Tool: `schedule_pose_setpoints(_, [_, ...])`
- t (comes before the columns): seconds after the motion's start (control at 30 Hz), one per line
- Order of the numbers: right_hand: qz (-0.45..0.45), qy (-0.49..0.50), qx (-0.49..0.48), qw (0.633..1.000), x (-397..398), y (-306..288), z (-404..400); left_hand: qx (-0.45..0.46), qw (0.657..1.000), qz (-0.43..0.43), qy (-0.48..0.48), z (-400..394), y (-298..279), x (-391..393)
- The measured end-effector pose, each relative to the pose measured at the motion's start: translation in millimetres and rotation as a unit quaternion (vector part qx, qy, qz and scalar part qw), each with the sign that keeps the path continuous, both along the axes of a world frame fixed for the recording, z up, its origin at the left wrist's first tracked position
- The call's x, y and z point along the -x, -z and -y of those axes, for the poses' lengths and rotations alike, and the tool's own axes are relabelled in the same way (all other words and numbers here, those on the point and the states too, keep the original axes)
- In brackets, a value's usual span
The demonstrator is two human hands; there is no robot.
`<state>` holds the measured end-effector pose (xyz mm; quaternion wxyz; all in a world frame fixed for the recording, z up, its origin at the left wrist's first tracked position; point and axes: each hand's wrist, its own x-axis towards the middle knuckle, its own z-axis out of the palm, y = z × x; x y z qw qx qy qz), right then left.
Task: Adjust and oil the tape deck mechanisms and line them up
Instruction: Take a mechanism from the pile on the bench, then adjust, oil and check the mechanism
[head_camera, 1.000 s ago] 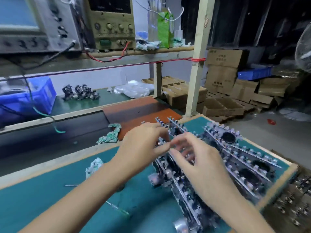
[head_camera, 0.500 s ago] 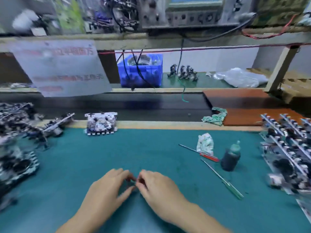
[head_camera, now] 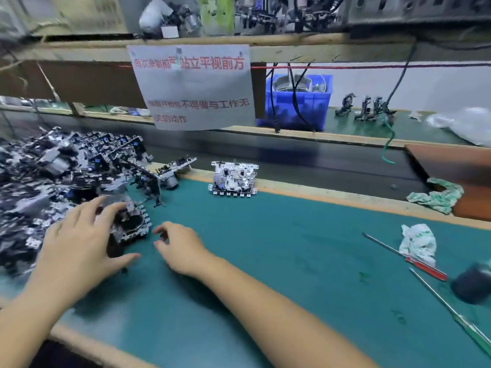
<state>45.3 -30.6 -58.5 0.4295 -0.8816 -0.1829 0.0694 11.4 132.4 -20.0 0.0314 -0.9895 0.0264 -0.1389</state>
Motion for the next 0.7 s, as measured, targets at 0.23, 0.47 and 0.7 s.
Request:
schedule_pose_setpoints(0.23, [0.029, -0.065, 0.014, 0.997, -3, -1, -45, -0.103, 0.992, -0.008, 0.074, -38, 5, 3])
schedule_pose_setpoints(0.47, [0.084, -0.034, -0.053, 0.994, 19, -11, -1, -0.027, 0.988, 0.007, 0.152, -15, -5, 14])
schedule_pose_setpoints(0.7, [0.159, 0.048, -0.014, 0.986, 62, -16, 134, 0.09, 0.946, -0.054, 0.308, 105, -23, 18])
